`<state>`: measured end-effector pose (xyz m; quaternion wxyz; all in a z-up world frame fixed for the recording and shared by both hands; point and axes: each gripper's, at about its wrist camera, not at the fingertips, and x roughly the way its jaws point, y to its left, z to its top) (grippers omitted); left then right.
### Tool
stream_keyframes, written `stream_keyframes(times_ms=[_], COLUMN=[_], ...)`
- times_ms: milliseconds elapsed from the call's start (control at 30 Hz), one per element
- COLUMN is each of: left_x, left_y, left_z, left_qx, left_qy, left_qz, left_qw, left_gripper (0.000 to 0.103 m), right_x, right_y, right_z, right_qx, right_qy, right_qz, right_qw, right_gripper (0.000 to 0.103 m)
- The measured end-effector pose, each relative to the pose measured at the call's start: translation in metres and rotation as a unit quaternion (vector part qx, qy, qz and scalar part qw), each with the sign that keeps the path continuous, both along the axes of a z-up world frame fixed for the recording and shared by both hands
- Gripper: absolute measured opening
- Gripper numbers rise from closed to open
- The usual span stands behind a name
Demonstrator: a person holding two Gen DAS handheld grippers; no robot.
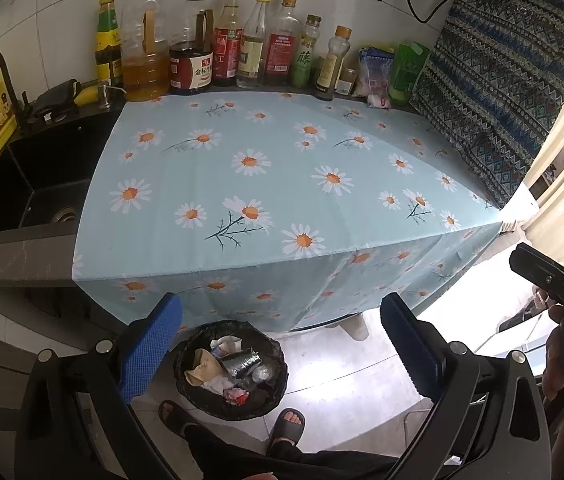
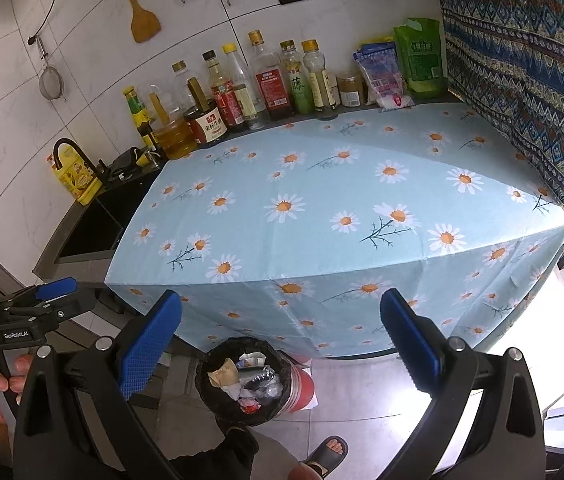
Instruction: Collect trash
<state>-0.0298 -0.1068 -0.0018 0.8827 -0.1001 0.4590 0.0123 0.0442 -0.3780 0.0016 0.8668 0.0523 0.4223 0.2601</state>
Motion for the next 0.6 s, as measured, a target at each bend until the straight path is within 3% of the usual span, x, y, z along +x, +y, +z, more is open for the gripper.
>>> stream_keyframes(times_ms=[600], left_x=[-0.0042], left_y=[0.0011], left_z=[0.0026], left_qx=[-0.002], left_qy=[-0.007], left_qz=[0.007], left_qw=[0.9999], left_gripper=[0.096], right_x=[0.0011], right_y=[0.0031], right_z=[0.002], right_qx=[-0.008], right_qy=[-0.005], right_qz=[0.007], right_qw=[1.0], right_gripper=[0.098])
